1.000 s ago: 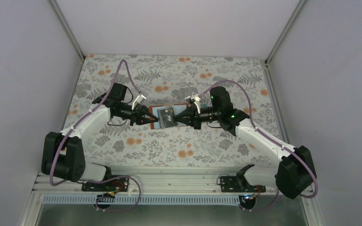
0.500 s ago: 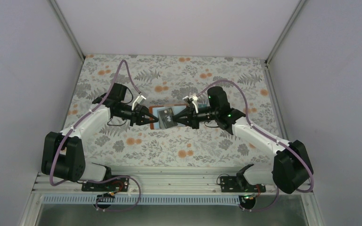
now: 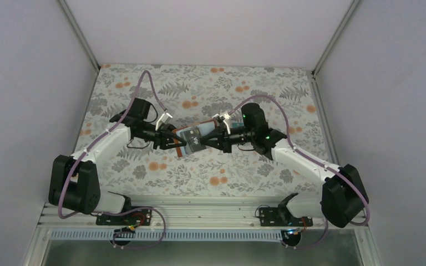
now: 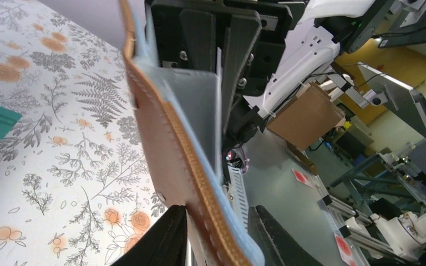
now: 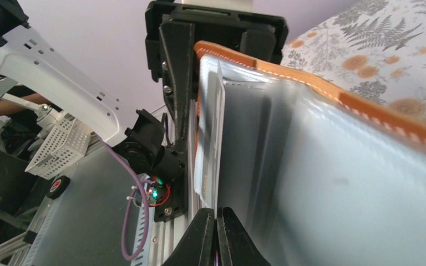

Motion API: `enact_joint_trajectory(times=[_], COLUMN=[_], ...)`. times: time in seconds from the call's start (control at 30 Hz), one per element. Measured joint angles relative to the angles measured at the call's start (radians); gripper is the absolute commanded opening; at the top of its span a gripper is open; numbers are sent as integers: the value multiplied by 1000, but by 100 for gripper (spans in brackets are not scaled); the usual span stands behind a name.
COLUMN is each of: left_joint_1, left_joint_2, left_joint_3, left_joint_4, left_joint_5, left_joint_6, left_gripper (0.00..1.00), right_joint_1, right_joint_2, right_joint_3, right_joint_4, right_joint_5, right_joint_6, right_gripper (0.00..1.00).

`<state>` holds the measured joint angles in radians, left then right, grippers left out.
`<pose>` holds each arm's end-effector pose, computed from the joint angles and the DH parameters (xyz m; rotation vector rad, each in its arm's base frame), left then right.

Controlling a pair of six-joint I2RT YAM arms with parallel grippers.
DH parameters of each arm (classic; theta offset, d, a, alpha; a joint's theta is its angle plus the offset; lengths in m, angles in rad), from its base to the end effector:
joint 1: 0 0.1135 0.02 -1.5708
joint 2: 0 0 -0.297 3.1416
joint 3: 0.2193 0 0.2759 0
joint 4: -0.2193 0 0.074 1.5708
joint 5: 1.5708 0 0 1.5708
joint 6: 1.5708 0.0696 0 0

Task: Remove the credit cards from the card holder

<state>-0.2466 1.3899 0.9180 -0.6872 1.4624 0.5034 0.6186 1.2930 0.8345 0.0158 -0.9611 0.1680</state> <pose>0.2414 -0.1321 0.2620 1.0811 1.7237 -1.7258 0.2190 0.2259 0.2850 -1.0902 1.8031 1.4486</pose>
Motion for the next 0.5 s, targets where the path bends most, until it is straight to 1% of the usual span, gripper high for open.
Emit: enact_joint_trajectory(times=[0.03,0.1,0.13,0.33,0.5], left_joint_1=[-3,-3,-3,-4,-11], left_joint_2=[0,0,0,0,0], left_joint_3=[0,0,0,-2,-2], left_joint_4=[3,9,14,21,45], left_joint_5=[-2,-7,-10,-23,-39], left_joint_6=[-4,-15,-15,-21,-31], left_gripper=[22,7,3,3,10], right_joint_1=[7,21,24,21,10], right_joint_2=[4,12,12,9,-3], right_joint_3=[0,1,1,2,2], right_joint_4=[2,2,2,-21,-50], right_joint_5=[0,0,0,35,56], right_joint_6=[0,0,0,-13,-16], right_gripper=[4,4,4,4,4])
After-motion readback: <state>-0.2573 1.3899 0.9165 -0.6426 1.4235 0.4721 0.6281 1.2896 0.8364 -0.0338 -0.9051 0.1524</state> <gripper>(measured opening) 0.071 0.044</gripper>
